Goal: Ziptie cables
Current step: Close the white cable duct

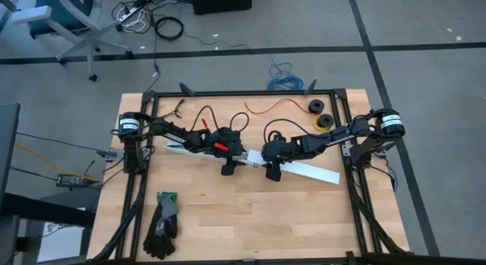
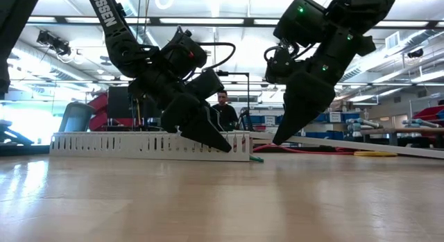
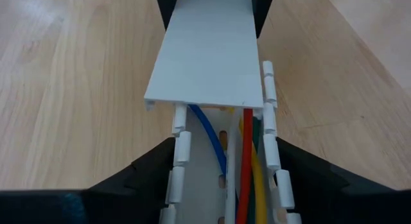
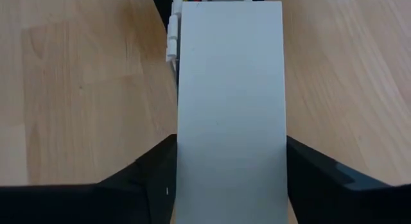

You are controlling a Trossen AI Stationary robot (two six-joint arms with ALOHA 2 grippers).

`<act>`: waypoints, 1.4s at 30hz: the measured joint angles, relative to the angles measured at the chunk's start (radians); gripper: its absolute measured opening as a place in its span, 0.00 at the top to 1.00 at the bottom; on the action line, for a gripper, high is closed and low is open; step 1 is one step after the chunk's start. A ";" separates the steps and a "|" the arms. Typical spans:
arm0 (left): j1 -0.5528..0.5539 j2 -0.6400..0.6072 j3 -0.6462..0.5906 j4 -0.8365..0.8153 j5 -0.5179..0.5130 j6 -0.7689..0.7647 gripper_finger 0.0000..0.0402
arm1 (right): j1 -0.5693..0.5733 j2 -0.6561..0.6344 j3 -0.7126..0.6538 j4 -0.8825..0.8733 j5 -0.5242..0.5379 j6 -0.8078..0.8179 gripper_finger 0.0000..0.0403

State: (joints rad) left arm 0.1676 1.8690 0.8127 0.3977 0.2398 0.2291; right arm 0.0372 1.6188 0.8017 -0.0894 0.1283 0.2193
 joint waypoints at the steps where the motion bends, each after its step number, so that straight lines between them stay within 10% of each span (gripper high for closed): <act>1: 0.000 0.000 0.000 0.000 0.000 0.000 0.39 | 0.000 0.000 0.000 0.000 0.000 -0.001 0.43; 42: 0.000 0.000 0.000 -0.001 0.000 0.000 0.39 | 0.000 -0.003 0.000 0.068 -0.102 -0.015 0.43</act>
State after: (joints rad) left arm 0.1673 1.8690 0.8127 0.3969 0.2398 0.2287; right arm 0.0372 1.6161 0.8022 -0.0215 0.0261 0.2042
